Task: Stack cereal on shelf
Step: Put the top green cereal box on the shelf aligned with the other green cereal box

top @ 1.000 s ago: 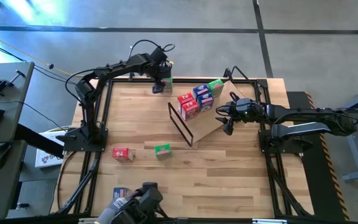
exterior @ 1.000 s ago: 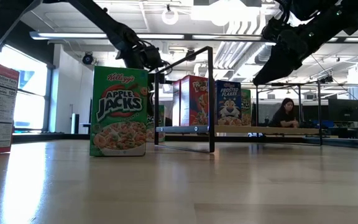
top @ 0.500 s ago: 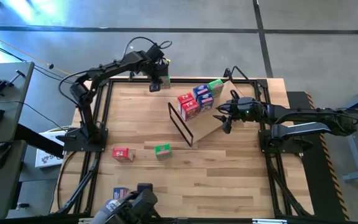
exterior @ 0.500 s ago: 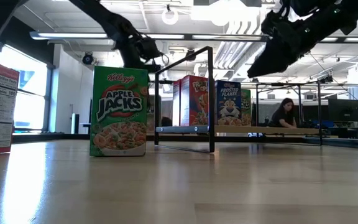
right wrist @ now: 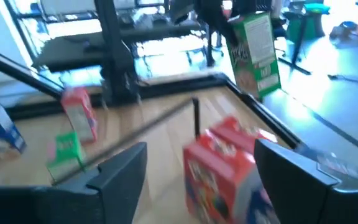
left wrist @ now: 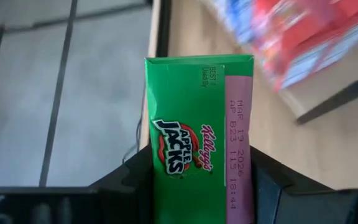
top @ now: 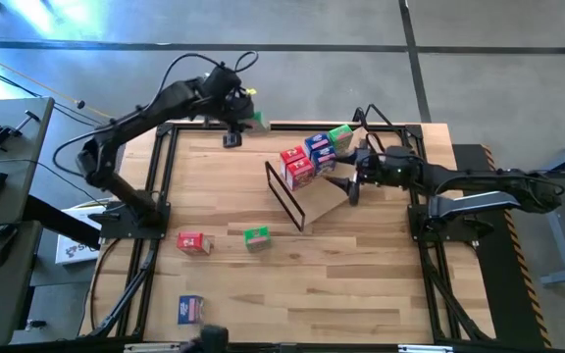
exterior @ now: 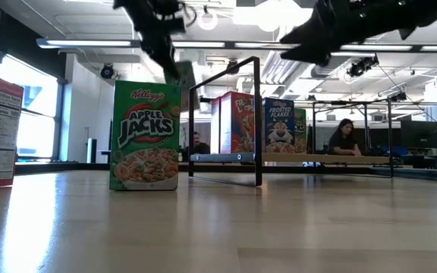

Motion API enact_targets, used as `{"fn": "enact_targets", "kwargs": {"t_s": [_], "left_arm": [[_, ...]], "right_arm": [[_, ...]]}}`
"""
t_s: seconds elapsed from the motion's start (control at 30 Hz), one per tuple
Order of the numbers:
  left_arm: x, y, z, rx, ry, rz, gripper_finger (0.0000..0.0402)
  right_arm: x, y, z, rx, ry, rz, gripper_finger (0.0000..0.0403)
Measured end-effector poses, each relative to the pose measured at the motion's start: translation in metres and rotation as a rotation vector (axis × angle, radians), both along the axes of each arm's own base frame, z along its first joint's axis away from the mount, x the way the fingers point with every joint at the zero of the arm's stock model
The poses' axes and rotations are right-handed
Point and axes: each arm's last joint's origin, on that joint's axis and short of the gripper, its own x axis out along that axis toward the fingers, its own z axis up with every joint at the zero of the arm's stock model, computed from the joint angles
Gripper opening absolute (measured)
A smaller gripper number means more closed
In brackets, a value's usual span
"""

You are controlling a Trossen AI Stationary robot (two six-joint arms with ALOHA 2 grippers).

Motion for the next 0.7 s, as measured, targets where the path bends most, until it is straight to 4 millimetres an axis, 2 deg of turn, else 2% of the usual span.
{"fn": "enact_targets", "kwargs": {"t_s": [0.13,0.3,0.5,0.7], "left_arm": [[0.007,-0.029,0.012,0.009,-0.043,-0.074,0.0155],[0.018,-0.054,0.015,-0.002,-0.065,-0.138,0.0155],[0.027,-0.071,0.017,-0.006,-0.085,-0.188,0.0155],[0.029,-0.076,0.017,-0.020,-0.091,-0.186,0.0155]], "right_arm": [[0.019,-0.004,0.021,-0.018,-0.028,0.009,0.0291],[0.052,-0.013,0.039,-0.031,-0.008,0.064,0.0291],[0.096,-0.024,0.045,-0.076,0.075,0.084,0.0291],[0.122,-0.031,0.058,-0.142,0.085,0.073,0.0291]]}}
